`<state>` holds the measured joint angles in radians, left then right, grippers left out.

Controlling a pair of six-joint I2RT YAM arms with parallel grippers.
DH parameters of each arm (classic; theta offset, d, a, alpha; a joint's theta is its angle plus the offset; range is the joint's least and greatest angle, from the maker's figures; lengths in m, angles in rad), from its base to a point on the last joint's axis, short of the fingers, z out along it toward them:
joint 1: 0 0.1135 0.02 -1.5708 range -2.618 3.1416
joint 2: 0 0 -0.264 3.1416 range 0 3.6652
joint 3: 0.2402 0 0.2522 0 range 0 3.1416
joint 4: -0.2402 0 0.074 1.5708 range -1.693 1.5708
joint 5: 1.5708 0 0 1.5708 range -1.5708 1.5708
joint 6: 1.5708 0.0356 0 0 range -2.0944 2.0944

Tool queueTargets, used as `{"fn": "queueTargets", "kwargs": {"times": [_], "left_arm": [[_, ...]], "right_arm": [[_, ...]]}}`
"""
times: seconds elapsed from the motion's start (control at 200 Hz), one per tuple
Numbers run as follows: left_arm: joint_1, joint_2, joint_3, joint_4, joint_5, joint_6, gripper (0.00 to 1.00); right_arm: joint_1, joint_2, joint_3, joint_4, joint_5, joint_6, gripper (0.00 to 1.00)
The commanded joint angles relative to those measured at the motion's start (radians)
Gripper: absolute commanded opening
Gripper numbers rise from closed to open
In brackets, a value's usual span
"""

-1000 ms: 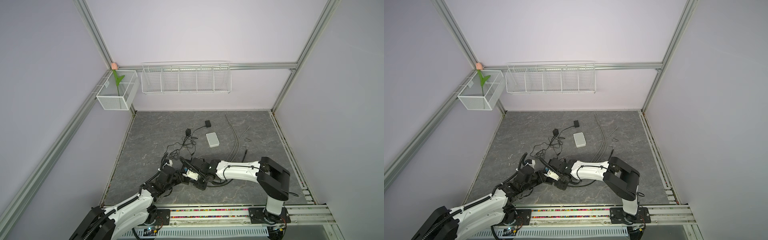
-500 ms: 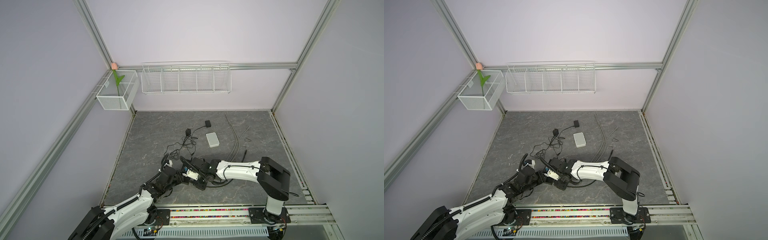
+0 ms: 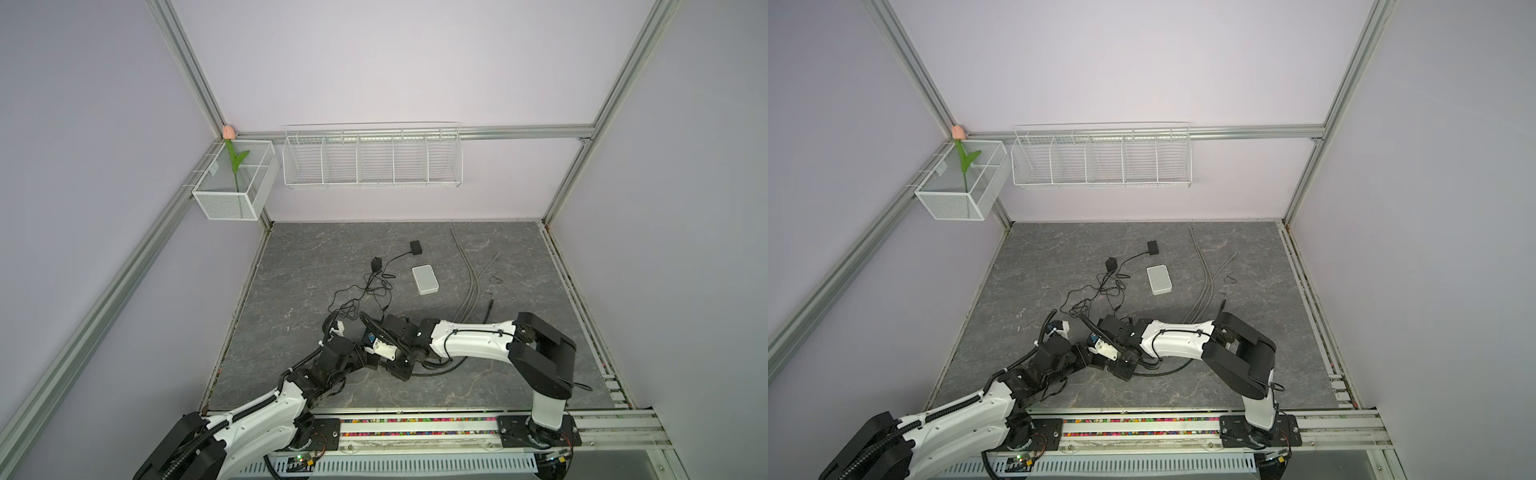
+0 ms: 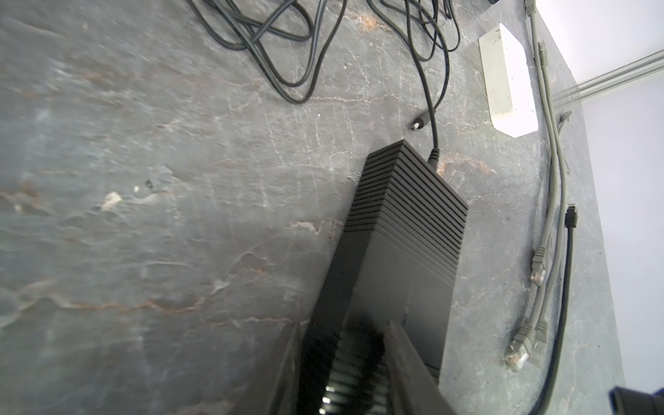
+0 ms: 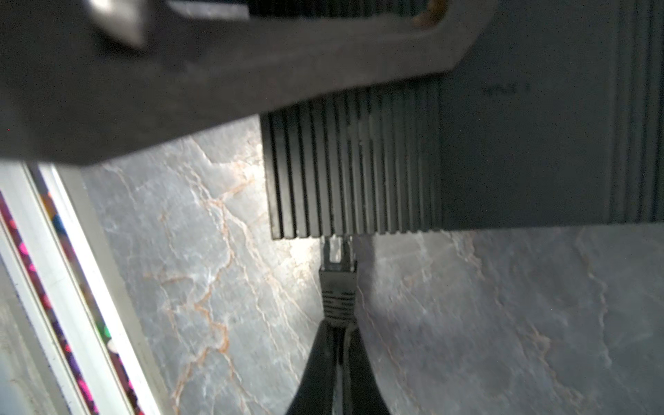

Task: Insert the plug into the switch port
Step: 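Push the ethernet plug into the switch port with the right gripper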

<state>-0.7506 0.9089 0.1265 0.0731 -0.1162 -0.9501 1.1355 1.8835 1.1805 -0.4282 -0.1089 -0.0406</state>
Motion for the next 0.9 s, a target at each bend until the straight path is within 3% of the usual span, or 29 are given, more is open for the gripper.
{"fn": "queueTargets", "kwargs": {"times": [0.0, 0.63, 0.895], "left_arm": [[-0.047, 0.022, -0.022, -0.027, 0.148, -0.050, 0.36], [-0.084, -0.006, -0.021, -0.067, 0.134, -0.050, 0.35], [-0.082, -0.122, 0.027, -0.210, -0.018, -0.026, 0.38]], "right_arm": [[0.018, -0.002, 0.096, 0.430, -0.110, -0.004, 0.06], [0.017, 0.033, 0.158, 0.486, -0.134, -0.012, 0.07], [0.007, -0.039, 0.054, 0.380, -0.027, -0.060, 0.22]]}}
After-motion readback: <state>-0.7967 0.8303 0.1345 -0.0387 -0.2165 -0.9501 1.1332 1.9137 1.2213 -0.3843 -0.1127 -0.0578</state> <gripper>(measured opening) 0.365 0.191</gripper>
